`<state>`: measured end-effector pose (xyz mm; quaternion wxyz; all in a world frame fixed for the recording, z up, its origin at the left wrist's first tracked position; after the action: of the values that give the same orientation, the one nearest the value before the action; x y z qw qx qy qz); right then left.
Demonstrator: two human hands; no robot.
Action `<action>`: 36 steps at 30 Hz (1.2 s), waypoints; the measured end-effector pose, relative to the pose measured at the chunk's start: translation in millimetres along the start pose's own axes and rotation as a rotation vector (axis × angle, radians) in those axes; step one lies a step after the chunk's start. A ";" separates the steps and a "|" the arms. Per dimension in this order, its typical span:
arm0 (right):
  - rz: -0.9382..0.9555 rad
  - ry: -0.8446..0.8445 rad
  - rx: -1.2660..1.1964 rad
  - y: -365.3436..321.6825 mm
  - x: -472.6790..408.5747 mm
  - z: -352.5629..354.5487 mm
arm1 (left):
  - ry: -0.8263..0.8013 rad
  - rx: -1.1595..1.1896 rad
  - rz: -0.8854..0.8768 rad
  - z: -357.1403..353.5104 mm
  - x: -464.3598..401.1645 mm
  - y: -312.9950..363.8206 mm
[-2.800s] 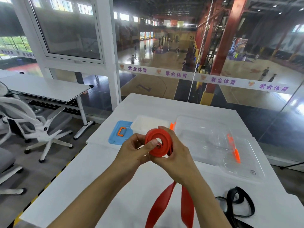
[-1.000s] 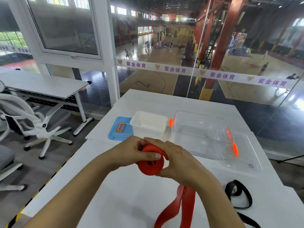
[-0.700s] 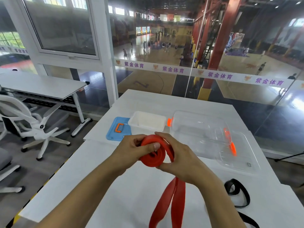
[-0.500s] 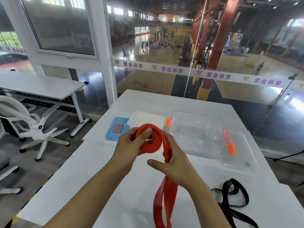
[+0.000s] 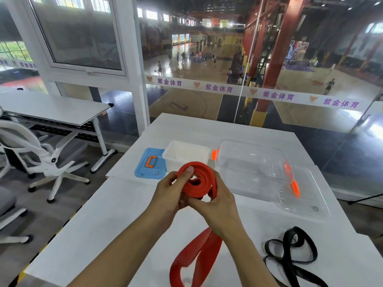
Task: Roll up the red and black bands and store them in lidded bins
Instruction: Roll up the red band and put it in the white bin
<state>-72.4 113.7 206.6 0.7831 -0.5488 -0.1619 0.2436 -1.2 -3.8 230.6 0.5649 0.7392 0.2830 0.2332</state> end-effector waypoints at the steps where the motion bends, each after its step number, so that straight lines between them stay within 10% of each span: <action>1: 0.010 -0.032 0.023 0.8 -0.7 3.9 | -0.030 -0.030 0.004 4.1 -1.5 3.8; 13: 0.056 -0.165 0.135 -1.9 -5.7 26.2 | -0.100 -0.243 -0.132 9.6 -0.6 4.5; 23: 0.100 -0.301 0.536 -10.8 -5.5 39.6 | -0.620 -0.623 -0.061 25.0 -14.7 25.0; 36: 0.054 -0.238 0.190 -19.8 -3.0 41.0 | -0.235 -0.312 -0.427 10.1 -1.6 24.1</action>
<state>-92.2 138.5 239.4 0.8000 -0.4436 -0.2152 0.3420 8.0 -16.9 251.3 0.7372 0.5888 0.3255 0.0622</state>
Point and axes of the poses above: each hand's wrist, its own x-axis away from the middle knuckle, its own z-axis out of the back of the hand, y = z × x, the point moved 1 cm from there along -x, towards the middle knuckle, and after that the axes turned 13 degrees about -z, right-handed, at the moved point
